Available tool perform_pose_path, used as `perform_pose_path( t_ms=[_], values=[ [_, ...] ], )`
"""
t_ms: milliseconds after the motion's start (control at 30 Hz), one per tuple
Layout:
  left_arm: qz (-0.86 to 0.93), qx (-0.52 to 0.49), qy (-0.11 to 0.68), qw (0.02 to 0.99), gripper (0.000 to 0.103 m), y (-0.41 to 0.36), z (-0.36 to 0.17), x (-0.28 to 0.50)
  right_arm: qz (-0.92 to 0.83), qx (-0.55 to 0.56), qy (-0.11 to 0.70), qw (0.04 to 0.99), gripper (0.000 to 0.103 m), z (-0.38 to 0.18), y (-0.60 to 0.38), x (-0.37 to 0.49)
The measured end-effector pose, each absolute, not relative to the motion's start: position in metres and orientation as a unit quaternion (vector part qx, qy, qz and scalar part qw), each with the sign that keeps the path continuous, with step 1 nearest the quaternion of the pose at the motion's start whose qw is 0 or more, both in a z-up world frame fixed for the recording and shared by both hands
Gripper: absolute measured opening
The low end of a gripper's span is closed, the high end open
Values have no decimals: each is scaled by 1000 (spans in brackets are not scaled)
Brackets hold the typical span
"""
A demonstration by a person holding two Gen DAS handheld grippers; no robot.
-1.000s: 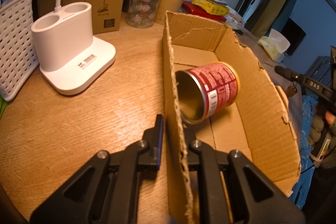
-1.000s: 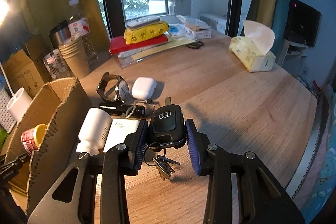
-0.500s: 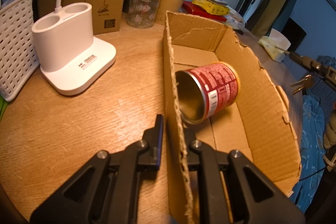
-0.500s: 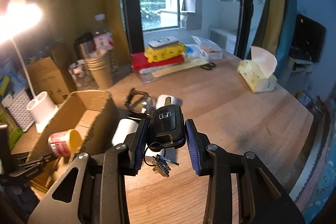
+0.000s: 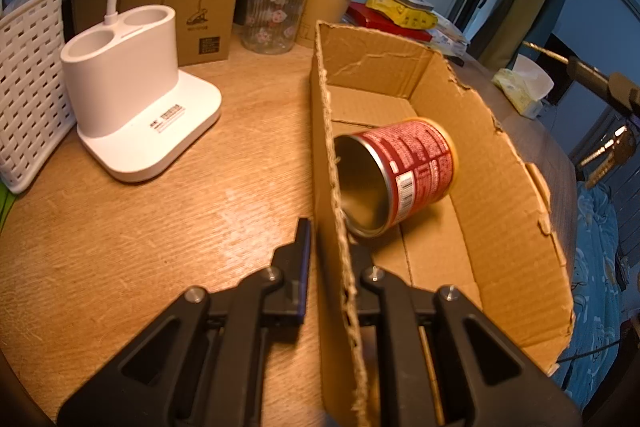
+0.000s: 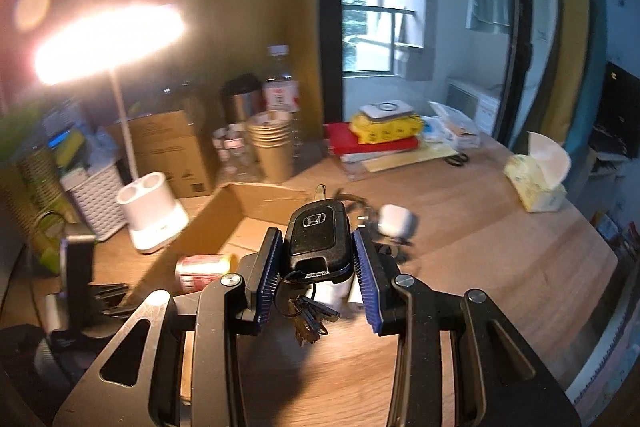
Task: Organize rigid objects
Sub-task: 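Carry the car key into the box and open the right gripper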
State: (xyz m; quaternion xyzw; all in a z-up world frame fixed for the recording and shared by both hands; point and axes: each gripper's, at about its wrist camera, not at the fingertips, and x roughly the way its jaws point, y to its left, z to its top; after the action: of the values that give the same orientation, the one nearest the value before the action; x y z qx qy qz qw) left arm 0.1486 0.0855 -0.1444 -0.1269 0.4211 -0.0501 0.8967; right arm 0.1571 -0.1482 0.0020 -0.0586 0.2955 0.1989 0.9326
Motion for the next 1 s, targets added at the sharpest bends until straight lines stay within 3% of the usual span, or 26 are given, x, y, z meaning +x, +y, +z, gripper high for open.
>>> perform_pose_path(
  t_ms=[433,1000],
  values=[
    [-50,-127,421,897,12,85,-144,149,273,-68,317,906,38,-16,-92,132],
    [-50,-127,421,897,12,84,-144,148,237,-107,350,900,38,-59,-77,133]
  ],
)
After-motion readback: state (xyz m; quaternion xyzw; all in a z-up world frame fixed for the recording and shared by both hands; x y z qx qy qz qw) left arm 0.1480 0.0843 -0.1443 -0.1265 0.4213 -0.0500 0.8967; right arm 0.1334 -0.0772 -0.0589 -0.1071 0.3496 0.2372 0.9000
